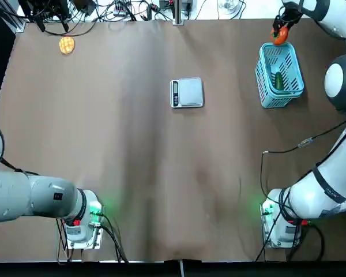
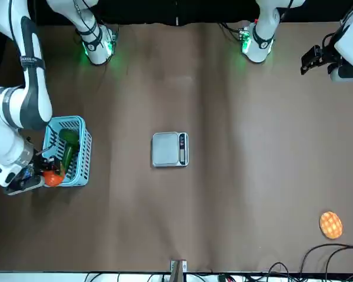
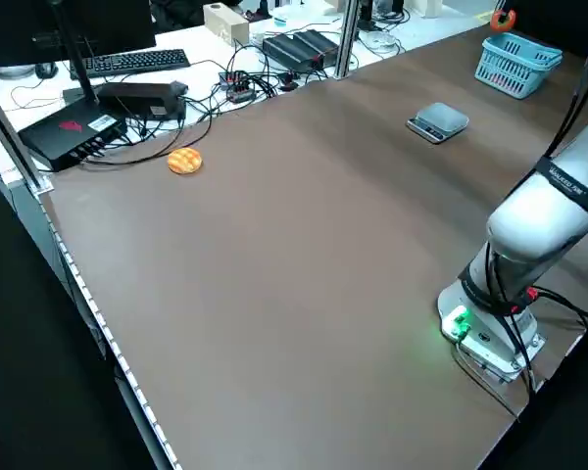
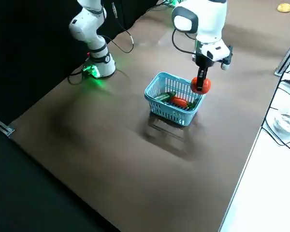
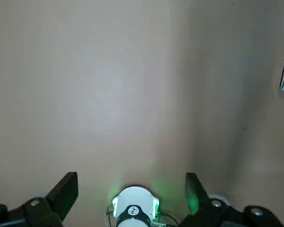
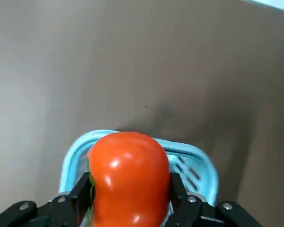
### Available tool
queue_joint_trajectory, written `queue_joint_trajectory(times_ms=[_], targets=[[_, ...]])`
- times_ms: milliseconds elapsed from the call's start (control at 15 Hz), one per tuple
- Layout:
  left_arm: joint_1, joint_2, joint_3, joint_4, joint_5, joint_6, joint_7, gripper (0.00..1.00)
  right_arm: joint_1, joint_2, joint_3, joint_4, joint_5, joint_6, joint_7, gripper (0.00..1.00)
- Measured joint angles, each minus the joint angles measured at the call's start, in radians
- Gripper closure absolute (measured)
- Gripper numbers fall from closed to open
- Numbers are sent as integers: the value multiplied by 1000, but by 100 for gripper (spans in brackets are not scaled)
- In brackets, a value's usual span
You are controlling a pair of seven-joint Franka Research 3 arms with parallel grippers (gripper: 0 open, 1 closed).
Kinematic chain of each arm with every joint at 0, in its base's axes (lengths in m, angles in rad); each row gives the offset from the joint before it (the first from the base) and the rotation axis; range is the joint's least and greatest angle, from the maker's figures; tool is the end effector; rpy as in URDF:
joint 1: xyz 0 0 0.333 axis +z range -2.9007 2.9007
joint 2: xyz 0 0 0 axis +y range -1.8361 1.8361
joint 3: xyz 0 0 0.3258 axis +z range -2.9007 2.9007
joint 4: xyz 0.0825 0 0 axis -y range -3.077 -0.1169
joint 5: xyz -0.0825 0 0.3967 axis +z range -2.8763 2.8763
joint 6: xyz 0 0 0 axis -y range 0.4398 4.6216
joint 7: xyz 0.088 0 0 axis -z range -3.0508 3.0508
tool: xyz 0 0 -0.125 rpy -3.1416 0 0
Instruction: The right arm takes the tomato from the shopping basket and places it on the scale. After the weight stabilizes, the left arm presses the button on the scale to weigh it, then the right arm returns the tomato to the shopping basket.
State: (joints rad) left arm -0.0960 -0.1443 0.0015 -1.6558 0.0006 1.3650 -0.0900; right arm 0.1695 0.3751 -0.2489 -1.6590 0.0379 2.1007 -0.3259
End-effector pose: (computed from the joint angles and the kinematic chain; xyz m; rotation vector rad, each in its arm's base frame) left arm 0.4925 -0.0465 0.6366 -3.1194 0.0069 0.2279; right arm 0.6826 -0.0353 0.3904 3.0454 0.3808 0.1005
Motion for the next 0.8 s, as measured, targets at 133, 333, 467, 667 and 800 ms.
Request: queue_joint_trajectory(times_ms=[133,333,467,667,800], targets=[[0,0,0,0,0,7,0,0,-13,3,-4,-7,-8,7,5,30],[0,0,0,0,0,27,0,0,-17,14,-3,-45,-11,6,47,30],[0,0,0,0,0,36,0,0,-16,27,-2,-84,-12,7,66,30],[0,0,0,0,0,38,0,0,-15,35,-2,-121,-13,11,78,30],[0,0,0,0,0,38,0,0,-15,35,-2,-135,-13,12,85,30]])
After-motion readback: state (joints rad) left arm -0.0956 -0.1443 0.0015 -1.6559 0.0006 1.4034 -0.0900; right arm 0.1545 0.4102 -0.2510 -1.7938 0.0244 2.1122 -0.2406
